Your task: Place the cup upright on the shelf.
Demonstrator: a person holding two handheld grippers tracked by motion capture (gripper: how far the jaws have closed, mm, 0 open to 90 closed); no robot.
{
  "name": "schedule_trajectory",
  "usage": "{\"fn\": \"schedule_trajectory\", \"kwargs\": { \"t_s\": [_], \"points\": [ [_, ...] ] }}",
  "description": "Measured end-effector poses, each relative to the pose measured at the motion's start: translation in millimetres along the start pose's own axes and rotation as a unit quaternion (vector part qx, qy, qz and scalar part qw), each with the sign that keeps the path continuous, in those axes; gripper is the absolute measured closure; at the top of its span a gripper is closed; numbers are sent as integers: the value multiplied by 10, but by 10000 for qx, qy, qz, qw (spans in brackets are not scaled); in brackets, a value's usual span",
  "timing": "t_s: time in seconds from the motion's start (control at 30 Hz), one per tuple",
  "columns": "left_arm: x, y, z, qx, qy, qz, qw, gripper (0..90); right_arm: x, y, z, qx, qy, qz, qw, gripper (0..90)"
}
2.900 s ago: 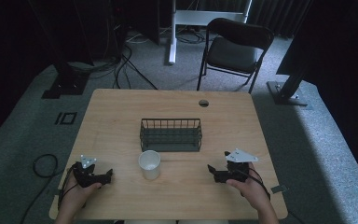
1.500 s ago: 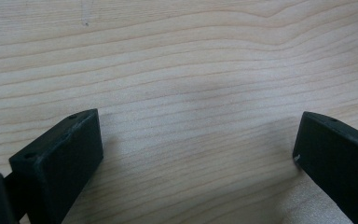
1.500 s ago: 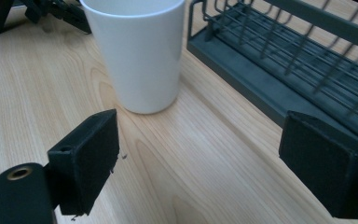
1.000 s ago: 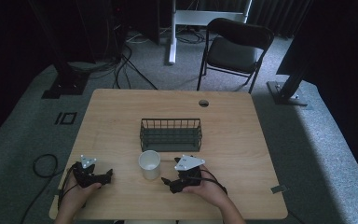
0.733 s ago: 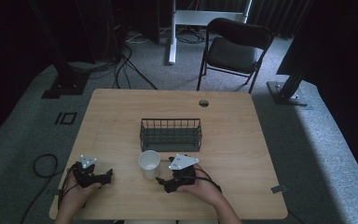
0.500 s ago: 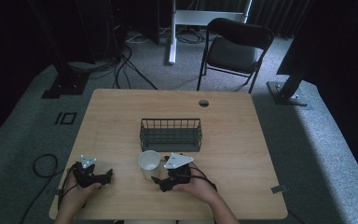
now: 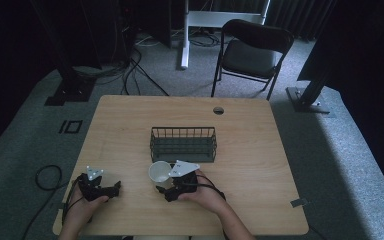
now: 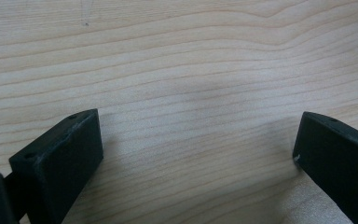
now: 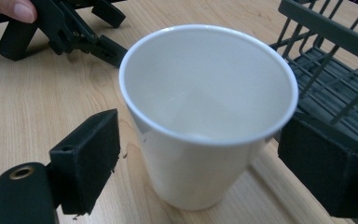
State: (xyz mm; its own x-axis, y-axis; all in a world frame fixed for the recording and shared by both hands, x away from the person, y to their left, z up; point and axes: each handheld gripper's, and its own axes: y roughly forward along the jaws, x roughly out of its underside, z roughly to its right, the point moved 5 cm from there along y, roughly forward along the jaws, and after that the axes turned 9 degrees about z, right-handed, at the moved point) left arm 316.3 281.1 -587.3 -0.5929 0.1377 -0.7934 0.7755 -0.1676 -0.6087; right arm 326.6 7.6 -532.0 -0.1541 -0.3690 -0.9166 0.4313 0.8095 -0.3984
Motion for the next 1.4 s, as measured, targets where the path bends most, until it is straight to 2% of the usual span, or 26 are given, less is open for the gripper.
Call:
{"fn": "schedule_trajectory", "kwargs": {
  "t_s": [0.33,0.5,0.7,0.87,1.1,1.4],
  "points": [
    [0,0,1,1,-5,4,10000,18,-70,97,6,1,12,74,10000,133],
    [0,0,0,1,-5,5,10000,18,-99,109,30,97,126,138,9998,189],
    [0,0,0,2,1,-1,10000,18,-132,102,19,140,24,74,9999,195],
    [0,-1,1,3,-5,-1,10000,18,-251,80,17,175,15,266,9995,196],
    [-1,-1,0,6,-4,-4,10000,18,-442,43,-5,41,-94,377,9992,196],
    [-1,0,1,6,-7,-1,10000,18,-652,-15,-38,-113,-62,550,9984,196]
  ]
}}
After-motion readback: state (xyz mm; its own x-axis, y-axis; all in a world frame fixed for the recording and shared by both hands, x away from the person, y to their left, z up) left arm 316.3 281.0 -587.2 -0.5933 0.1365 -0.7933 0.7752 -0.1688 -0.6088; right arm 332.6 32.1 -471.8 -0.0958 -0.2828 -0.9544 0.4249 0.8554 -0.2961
